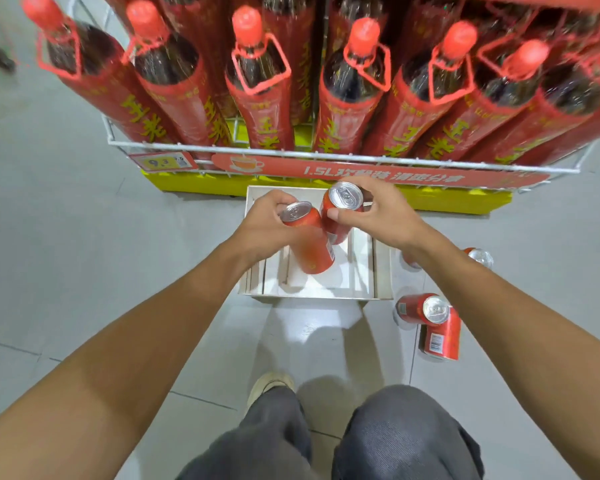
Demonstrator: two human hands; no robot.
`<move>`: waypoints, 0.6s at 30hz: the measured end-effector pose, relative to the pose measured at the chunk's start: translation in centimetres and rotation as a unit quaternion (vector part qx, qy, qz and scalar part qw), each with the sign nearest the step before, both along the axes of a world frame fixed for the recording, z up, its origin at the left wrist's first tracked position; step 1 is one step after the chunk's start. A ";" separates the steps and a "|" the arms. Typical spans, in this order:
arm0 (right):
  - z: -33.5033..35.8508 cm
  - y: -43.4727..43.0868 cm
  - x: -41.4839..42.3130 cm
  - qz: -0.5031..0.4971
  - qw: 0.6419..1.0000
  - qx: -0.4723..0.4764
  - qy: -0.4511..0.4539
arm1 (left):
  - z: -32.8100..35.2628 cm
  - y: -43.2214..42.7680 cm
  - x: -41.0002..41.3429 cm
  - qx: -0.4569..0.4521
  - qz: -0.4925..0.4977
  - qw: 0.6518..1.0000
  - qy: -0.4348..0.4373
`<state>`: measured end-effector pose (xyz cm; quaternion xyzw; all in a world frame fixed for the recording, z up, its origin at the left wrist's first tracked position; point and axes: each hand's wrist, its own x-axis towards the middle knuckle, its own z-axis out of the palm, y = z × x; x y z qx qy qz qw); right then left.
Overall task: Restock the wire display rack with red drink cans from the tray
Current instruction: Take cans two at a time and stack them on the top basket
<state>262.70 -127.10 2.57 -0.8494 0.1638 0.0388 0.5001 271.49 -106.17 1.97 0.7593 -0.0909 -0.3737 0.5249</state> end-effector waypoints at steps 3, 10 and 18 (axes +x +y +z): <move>10.0 -0.7 -0.8 -0.046 0.996 0.074 -0.021 | 9.4 -0.6 0.3 -0.043 -0.006 0.999 -0.007; 35.8 -2.3 -2.6 -0.114 0.983 0.128 -0.065 | 35.1 -2.9 0.9 -0.107 -0.039 0.993 0.011; 65.4 -4.0 -3.1 -0.171 0.955 0.197 -0.138 | 63.4 -6.8 1.5 -0.199 -0.059 0.978 -0.005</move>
